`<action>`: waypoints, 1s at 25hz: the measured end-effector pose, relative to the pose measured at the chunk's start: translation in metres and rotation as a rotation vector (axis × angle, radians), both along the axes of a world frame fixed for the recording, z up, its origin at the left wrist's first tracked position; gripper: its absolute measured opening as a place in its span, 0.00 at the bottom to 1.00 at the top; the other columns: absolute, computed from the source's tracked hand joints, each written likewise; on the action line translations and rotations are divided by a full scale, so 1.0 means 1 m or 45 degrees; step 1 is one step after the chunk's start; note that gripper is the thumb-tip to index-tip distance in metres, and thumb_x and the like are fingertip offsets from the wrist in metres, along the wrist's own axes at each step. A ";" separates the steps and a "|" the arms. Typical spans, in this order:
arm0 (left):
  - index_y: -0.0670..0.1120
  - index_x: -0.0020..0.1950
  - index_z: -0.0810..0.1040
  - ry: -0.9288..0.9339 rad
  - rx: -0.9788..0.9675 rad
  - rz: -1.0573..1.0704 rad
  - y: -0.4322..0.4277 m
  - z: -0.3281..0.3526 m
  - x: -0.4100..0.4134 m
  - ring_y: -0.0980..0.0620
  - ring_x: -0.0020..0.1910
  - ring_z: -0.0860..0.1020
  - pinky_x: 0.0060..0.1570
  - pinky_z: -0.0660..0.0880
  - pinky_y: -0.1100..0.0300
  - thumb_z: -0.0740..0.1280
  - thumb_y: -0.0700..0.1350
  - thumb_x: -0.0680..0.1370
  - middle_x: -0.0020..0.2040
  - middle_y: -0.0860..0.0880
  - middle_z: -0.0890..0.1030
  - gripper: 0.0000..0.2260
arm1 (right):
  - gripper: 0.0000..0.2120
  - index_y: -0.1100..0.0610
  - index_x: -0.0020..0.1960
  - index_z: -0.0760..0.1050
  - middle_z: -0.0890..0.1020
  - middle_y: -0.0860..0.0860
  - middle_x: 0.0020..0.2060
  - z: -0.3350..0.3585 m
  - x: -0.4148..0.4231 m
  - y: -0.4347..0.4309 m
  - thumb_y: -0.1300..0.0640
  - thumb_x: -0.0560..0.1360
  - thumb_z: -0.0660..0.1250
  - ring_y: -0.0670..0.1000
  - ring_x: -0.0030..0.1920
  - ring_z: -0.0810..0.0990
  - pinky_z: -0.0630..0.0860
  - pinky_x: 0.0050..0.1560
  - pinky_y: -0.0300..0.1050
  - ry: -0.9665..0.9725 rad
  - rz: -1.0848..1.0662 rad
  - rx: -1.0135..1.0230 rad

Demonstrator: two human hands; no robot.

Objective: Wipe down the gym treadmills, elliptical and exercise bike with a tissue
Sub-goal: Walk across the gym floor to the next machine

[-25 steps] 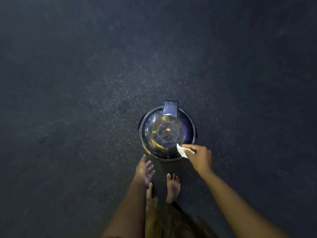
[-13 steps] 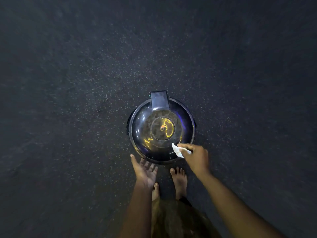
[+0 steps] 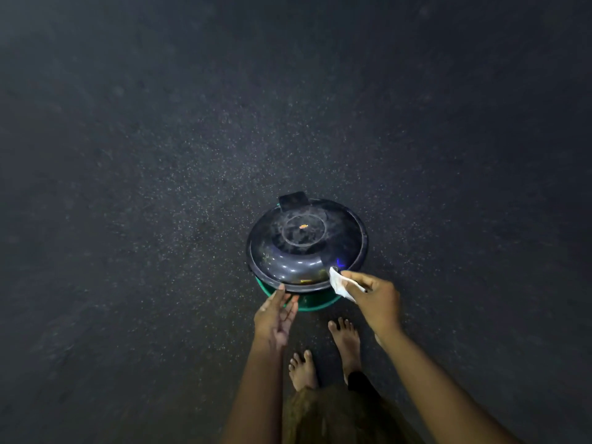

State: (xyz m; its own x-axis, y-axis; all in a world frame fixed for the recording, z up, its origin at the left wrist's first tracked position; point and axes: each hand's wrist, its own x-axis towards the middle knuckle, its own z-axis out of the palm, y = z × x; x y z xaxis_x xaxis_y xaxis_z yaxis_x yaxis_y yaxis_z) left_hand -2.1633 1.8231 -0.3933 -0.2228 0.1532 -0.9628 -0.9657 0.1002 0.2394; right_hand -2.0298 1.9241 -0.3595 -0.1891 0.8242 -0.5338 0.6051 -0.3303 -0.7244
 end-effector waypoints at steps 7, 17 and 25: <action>0.38 0.46 0.76 0.042 0.200 -0.017 0.032 0.043 -0.054 0.54 0.30 0.83 0.30 0.79 0.66 0.68 0.41 0.76 0.32 0.45 0.83 0.06 | 0.10 0.63 0.49 0.82 0.84 0.58 0.44 0.000 -0.013 -0.001 0.64 0.68 0.74 0.53 0.41 0.81 0.80 0.50 0.52 -0.010 -0.178 -0.359; 0.37 0.49 0.76 0.078 0.093 -0.143 0.022 0.044 -0.044 0.51 0.32 0.83 0.36 0.81 0.62 0.67 0.40 0.77 0.46 0.40 0.83 0.06 | 0.14 0.60 0.62 0.75 0.78 0.55 0.59 -0.002 -0.026 -0.027 0.64 0.76 0.62 0.54 0.59 0.77 0.74 0.60 0.53 -0.087 -0.225 -0.386; 0.36 0.66 0.72 0.321 -0.164 -0.833 -0.021 0.043 0.025 0.43 0.55 0.74 0.54 0.69 0.51 0.60 0.45 0.82 0.55 0.41 0.77 0.17 | 0.12 0.59 0.58 0.79 0.82 0.53 0.53 0.029 0.019 -0.060 0.59 0.78 0.61 0.51 0.55 0.78 0.72 0.61 0.49 -0.127 -0.046 -0.227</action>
